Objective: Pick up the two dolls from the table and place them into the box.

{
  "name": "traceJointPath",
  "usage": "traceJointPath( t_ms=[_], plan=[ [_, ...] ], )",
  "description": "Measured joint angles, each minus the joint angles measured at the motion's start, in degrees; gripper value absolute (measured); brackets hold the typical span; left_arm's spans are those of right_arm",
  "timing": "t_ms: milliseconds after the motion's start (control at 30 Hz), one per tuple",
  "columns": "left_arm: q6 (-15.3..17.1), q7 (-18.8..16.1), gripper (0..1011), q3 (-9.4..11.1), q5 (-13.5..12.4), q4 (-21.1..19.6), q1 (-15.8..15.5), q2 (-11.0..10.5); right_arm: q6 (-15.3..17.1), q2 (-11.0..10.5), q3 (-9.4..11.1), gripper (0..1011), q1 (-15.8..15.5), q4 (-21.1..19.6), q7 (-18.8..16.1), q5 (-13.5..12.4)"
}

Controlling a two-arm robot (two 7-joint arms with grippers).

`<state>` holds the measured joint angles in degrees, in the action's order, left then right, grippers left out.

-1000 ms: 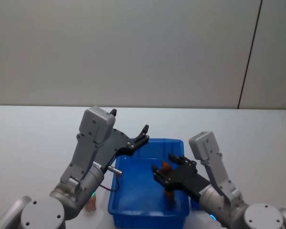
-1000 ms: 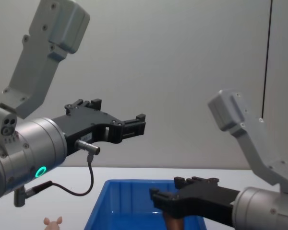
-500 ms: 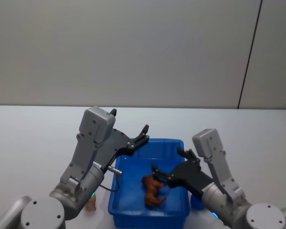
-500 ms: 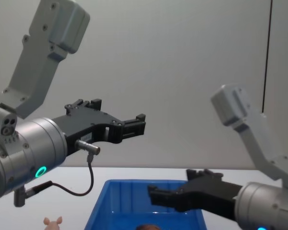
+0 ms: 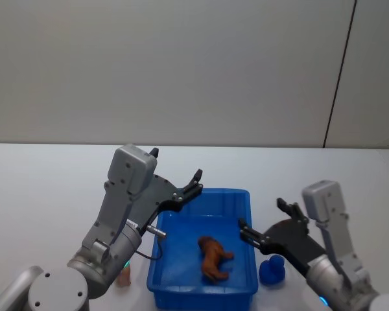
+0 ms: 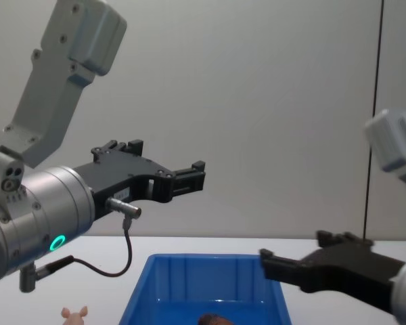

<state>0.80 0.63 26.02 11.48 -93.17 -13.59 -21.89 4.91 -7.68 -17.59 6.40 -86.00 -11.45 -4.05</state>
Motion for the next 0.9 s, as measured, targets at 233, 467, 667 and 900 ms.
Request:
traceJointPath(
  t_ms=[233, 467, 667, 900],
  plan=[
    [0.0, 0.0, 1001, 0.0, 0.0, 0.0, 0.0, 0.0, -0.55, -2.26, 1.41, 1001, -2.33, -1.47, 1.5, -1.63],
    [0.0, 0.0, 1001, 0.0, 0.0, 0.0, 0.0, 0.0, -1.08, -3.61, 2.39, 1001, -3.35, -1.03, 1.5, -2.59],
    [0.0, 0.0, 1001, 0.0, 0.0, 0.0, 0.0, 0.0, -1.54, -4.32, 2.91, 1001, -3.5, 0.68, 0.01, -3.21],
    [0.0, 0.0, 1001, 0.0, 0.0, 0.0, 0.0, 0.0, -2.24, -4.52, 3.06, 1001, -2.93, 3.53, -2.43, -3.53]
  ],
)
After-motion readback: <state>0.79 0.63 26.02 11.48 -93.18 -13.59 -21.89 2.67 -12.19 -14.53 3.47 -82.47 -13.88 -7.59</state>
